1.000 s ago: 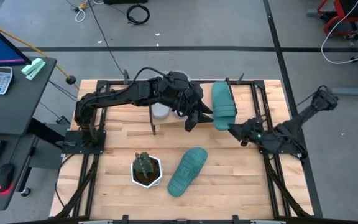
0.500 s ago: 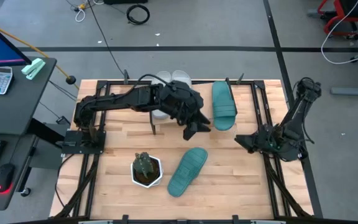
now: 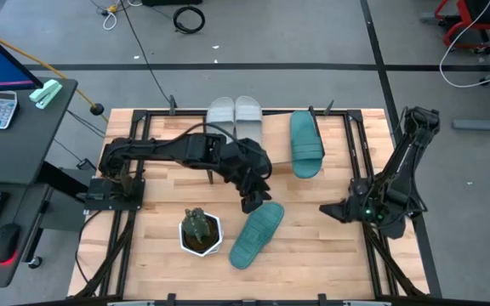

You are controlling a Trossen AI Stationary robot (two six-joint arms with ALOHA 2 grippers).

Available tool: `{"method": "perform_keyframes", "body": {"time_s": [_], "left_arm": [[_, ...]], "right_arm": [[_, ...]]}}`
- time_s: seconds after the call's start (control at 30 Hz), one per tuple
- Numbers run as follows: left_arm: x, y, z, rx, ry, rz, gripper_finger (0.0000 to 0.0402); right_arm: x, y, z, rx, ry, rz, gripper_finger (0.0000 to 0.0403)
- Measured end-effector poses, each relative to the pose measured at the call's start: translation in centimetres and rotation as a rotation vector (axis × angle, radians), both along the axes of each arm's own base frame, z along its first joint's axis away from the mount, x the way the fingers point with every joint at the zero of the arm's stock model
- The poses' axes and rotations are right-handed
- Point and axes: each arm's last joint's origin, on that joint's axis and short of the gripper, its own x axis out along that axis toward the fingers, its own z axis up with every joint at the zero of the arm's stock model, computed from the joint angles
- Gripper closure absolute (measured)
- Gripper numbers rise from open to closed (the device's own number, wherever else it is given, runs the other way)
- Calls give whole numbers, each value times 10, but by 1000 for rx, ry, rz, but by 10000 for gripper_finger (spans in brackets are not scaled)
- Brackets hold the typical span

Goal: Pick and place slides into the shelf
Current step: Put the green slides on the shelf

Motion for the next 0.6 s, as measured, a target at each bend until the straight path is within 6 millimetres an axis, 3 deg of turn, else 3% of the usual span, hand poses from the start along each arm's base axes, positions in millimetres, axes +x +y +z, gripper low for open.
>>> {"method": "perform_keyframes", "body": {"time_s": [0.33, 0.6], "left_arm": [[-9, -5, -9, 63, 124, 93, 277], [-9, -6, -9, 74, 127, 114, 289]], "right_arm": [[5, 3, -7, -29, 43, 23, 167], [31, 1, -23, 2, 150, -2, 167]]}}
